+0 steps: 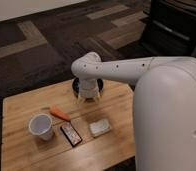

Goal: Push the ceramic bowl across the table

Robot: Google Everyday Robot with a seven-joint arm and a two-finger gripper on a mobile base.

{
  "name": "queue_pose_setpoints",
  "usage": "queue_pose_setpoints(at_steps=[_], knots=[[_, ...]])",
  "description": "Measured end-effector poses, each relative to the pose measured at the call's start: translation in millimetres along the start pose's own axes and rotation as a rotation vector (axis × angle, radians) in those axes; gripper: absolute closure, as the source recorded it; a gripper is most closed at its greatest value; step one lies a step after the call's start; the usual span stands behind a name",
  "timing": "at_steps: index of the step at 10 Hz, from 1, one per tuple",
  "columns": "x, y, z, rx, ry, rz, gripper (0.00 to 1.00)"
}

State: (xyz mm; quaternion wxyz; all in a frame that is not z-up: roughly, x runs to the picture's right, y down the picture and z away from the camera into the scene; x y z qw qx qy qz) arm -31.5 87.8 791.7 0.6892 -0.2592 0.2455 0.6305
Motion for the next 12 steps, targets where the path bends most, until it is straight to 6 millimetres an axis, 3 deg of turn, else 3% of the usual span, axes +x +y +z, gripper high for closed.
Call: queue_pose_setpoints(at_steps=[8, 10, 12], knots=[[-44, -9, 50, -0.035, -0.009, -0.088, 0.35], [-57, -13, 50, -0.016, -0.01, -0.106, 0.35], [-93, -33, 42, 0.059, -0.048, -0.151, 0.35]])
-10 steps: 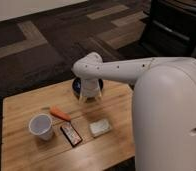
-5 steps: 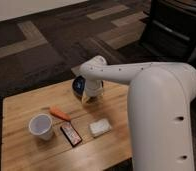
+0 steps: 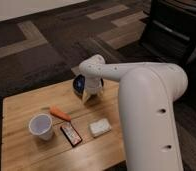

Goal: Push the ceramic bowl across the table

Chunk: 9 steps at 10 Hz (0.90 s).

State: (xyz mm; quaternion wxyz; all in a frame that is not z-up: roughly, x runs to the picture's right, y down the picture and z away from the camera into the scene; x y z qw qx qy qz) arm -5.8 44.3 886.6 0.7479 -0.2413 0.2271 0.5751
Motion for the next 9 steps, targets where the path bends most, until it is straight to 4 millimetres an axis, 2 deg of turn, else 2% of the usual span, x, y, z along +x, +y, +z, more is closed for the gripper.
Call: queue_pose_setpoints(at_steps=[1, 2, 3, 4, 5, 6, 7, 9], knots=[[-23, -18, -2, 0.051, -0.025, -0.021, 0.35], [-53, -50, -5, 0.11, -0.056, -0.021, 0.35], [-83, -89, -7, 0.165, -0.09, 0.002, 0.35], [-106, -115, -14, 0.199, -0.127, 0.024, 0.35], [-122, -125, -22, 0.216, -0.16, 0.036, 0.35], [-132, -124, -31, 0.219, -0.184, 0.038, 0.35], [-133, -114, -40, 0.209, -0.199, 0.029, 0.35], [-109, -65, -55, 0.119, -0.196, -0.012, 0.35]])
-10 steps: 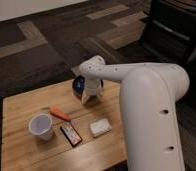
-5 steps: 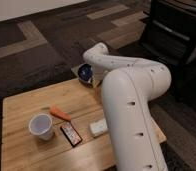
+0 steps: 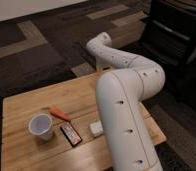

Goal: Push the ceramic bowl across the table

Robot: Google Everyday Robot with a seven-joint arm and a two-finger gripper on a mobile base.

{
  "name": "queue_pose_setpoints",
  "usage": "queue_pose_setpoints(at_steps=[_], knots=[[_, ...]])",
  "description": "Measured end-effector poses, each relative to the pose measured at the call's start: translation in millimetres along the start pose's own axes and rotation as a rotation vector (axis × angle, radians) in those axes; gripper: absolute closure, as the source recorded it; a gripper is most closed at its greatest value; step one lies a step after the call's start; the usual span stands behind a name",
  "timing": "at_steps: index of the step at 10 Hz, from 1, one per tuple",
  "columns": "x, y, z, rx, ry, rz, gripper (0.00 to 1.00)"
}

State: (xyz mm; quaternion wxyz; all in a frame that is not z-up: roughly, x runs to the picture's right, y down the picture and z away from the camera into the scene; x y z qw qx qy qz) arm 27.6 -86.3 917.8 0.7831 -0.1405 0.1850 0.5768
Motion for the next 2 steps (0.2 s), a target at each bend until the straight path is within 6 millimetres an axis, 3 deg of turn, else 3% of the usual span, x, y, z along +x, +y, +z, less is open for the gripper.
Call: queue_pose_setpoints(at_steps=[2], knots=[[10.9, 18.3, -9.5, -0.046, 0.005, -0.008, 0.35]])
